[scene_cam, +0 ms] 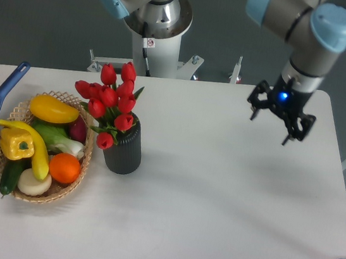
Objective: Insert the flowers into the vase
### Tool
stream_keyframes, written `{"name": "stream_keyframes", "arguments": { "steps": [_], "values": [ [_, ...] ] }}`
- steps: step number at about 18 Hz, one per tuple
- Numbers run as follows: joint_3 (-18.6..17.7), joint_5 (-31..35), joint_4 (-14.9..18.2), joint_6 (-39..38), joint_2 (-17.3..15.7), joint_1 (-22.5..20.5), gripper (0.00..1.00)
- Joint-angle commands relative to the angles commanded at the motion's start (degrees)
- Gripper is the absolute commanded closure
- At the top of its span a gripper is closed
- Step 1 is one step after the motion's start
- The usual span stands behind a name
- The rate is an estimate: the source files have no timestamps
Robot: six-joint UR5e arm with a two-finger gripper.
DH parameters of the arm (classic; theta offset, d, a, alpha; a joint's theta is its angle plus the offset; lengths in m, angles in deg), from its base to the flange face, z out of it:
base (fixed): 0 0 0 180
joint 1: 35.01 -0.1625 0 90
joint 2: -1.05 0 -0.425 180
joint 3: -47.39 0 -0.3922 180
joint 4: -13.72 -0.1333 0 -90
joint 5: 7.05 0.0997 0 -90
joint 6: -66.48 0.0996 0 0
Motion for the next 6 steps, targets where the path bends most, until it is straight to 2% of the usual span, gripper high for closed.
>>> {"name": "stream_keyframes", "arguments": {
  "steps": [3,6],
  "values": [
    [2.47,1.59,-0.09,0.97,2.46,0.27,0.00],
    [2.65,1.59,-0.09,1.06,2.91,0.09,0.00]
  ]
}}
